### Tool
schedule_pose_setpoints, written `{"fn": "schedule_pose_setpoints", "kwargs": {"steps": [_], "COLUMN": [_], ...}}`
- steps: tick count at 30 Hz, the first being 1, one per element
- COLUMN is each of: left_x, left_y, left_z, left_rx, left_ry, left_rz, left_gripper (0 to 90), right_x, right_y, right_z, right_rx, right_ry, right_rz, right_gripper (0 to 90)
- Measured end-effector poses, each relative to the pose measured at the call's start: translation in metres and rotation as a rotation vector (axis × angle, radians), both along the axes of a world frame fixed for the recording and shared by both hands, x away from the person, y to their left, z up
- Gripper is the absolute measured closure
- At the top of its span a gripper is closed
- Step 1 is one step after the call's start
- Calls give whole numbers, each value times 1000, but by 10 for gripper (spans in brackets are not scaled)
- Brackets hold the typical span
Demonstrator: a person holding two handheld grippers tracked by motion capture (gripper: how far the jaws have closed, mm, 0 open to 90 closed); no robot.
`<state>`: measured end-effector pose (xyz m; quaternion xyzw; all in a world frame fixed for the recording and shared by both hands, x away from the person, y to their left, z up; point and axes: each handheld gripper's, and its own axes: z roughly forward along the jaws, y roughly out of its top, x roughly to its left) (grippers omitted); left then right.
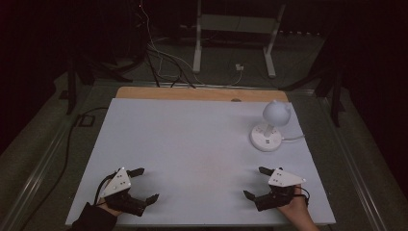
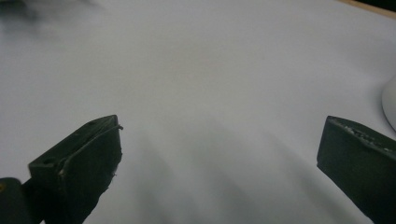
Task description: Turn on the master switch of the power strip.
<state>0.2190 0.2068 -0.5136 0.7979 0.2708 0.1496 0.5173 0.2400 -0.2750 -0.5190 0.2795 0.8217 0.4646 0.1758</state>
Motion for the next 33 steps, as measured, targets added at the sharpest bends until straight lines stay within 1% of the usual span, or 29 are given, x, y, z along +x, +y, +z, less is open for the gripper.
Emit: {"fn": "schedule_pose_setpoints", "kwargs": {"steps": [3,7,9,11,15,17,20,21,22,25,26,29,33], "left_x": [0,0,1,1,1,2,2,2,2,2,3,3,3], "left_y": [0,-1,0,0,1,1,1,1,1,1,1,1,0], "left_z": [0,0,0,0,0,0,0,0,0,1,1,1,1], "left_rx": [-2,3,-2,-5,-12,-19,-22,-27,-29,-33,-37,-37,-33], "left_ry": [2,4,5,7,8,13,16,17,17,18,18,23,19], "left_rz": [-5,-12,-12,-10,-11,-15,-17,-19,-19,-22,-23,-23,-22], "left_gripper": [2,2,2,2,2,2,2,2,2,2,3,2,2], "right_x": [-1,2,2,2,1,0,0,-1,-1,-2,-2,-3,-3], "right_y": [1,0,0,1,5,6,6,6,7,9,9,11,13], "right_z": [0,1,1,1,0,0,0,2,2,3,3,5,8], "right_rx": [-20,-43,-51,-67,-93,-93,-95,-84,-85,-78,-80,-66,-64], "right_ry": [-3,26,23,32,35,49,50,60,62,84,82,97,109], "right_rz": [-1,-3,-3,4,25,27,26,26,28,40,45,53,63], "right_gripper": [0,0,0,0,0,0,0,0,0,0,0,0,0]}}
